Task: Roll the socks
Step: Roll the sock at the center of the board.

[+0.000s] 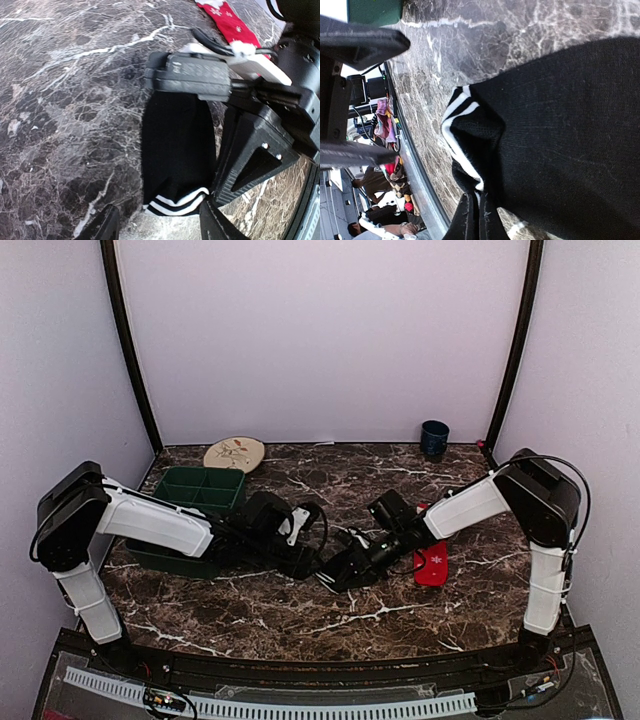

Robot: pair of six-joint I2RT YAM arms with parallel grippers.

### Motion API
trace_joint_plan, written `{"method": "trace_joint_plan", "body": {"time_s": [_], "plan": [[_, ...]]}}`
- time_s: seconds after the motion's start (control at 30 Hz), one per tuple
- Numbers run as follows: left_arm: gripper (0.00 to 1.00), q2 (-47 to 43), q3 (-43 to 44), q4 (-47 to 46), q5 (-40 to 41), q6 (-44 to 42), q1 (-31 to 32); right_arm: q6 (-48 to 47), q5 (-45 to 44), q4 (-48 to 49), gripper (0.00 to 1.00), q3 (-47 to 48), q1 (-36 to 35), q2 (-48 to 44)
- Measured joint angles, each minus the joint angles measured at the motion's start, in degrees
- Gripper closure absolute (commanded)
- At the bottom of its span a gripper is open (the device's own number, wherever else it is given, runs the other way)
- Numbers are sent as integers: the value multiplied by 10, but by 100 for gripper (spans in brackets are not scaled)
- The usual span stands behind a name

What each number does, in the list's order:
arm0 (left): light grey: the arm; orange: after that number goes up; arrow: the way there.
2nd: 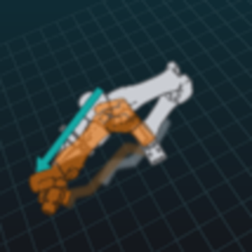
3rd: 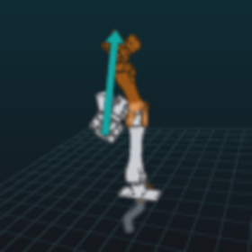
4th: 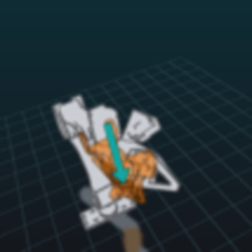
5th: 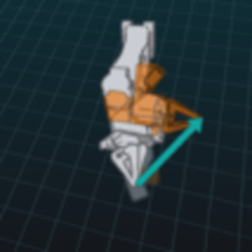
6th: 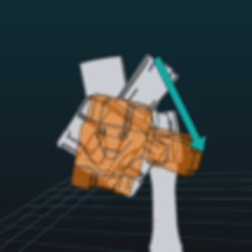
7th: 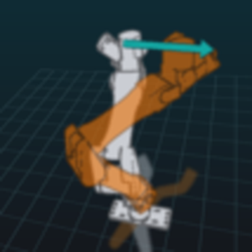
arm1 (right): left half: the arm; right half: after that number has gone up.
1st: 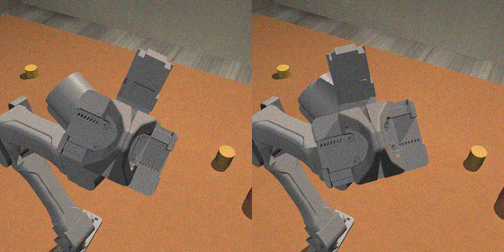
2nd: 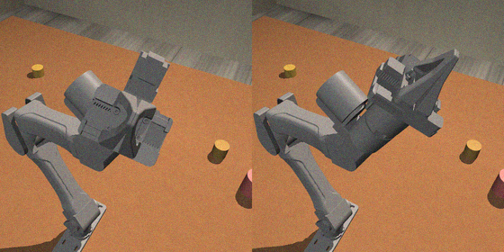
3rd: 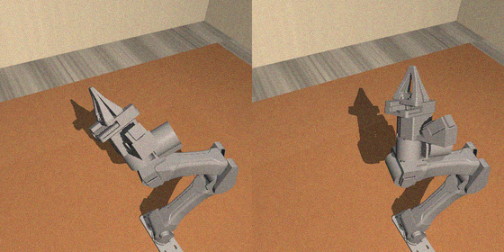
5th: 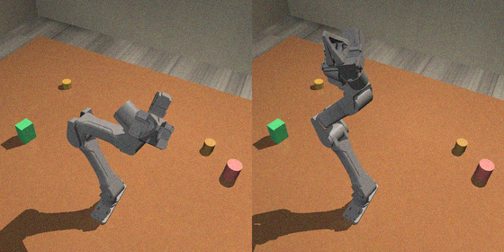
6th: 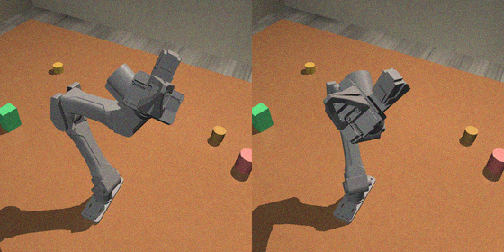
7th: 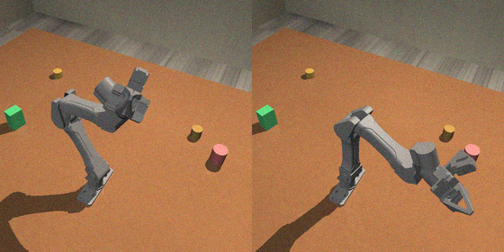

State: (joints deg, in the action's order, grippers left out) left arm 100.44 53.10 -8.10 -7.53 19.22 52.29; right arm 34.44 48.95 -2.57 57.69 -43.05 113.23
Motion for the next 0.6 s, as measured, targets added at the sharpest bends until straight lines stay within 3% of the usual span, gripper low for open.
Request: {"method": "trace_joint_plan", "body": {"time_s": [0.6], "plan": [[43,30,16,16,-2,-42,23,34,5,10,100,-5,14,-4]]}}
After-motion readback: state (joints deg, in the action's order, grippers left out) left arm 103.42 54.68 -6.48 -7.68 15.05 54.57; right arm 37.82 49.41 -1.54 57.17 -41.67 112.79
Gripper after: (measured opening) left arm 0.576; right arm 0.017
